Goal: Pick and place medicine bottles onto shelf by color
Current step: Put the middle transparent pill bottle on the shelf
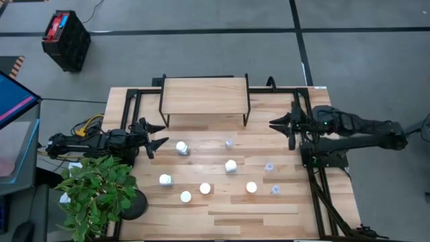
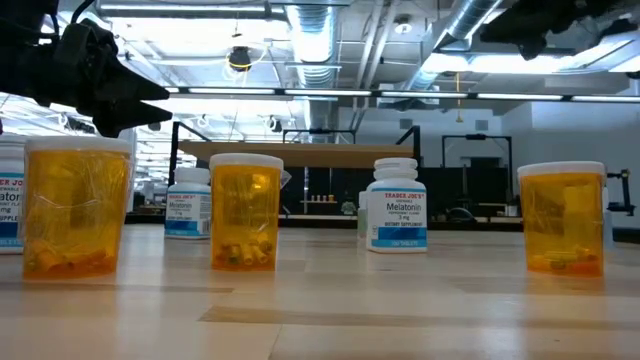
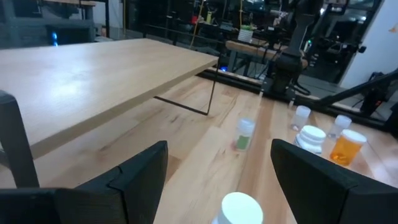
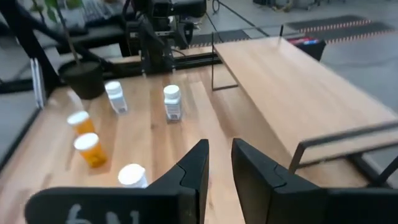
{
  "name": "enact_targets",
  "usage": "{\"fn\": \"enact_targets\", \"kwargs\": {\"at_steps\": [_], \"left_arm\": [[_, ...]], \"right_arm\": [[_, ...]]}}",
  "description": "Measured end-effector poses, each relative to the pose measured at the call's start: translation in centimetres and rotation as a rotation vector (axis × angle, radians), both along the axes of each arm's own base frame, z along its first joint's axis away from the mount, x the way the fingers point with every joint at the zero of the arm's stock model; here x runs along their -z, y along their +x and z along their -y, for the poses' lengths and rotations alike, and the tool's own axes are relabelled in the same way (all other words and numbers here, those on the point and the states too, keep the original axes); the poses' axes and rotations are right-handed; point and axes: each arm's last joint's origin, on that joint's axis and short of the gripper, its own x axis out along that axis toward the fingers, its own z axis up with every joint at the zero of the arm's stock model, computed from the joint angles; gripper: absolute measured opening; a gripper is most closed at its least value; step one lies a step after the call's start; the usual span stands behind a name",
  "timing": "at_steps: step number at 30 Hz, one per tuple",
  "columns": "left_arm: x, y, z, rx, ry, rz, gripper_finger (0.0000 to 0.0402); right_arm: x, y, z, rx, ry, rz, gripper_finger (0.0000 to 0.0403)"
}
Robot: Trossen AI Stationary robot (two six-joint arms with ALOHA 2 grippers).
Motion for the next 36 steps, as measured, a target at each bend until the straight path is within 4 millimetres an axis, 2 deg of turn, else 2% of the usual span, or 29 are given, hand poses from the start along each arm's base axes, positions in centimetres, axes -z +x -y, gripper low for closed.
{"fn": "enact_targets", "kwargs": {"at_steps": [6,12,15,19,22,26,30,36], "left_arm": [[0.0,-0.1,-0.2,-0.067,-0.078,0.035,0.0273],[0.0,-0.1,-0.3,-0.099,-0.012,-0.003,0.0273],[0.0,-0.1,-0.3,-0.104,-0.027,0.002,0.0273],[0.0,-0.1,-0.2,-0.096,-0.073,0.019,0.0273],[0.1,-0.1,-0.1,-0.054,-0.100,0.023,0.0273],[0.1,-0.1,0.0,-0.026,-0.086,0.012,0.0273],[0.1,-0.1,0.0,-0.025,-0.078,0.009,0.0273],[0.1,-0.1,0.0,-0.003,0.007,-0.023,0.0273]], "right_arm": [[-0.2,0.8,-0.1,-0.028,-0.039,-0.012,0.0092],[0.4,2.1,0.0,-0.041,-0.034,-0.061,0.0092],[0.3,3.1,0.2,-0.020,0.000,-0.032,0.0092],[-0.7,3.9,0.0,-0.055,0.057,-0.066,0.0105],[-2.1,4.4,-0.6,-0.108,0.056,-0.115,0.0136],[-3.5,5.0,-1.5,-0.124,0.133,-0.285,0.0199],[-2.9,5.1,-2.6,-0.085,0.285,-0.567,0.0253],[-0.5,6.1,-4.1,0.054,0.429,-0.836,0.0270]]}}
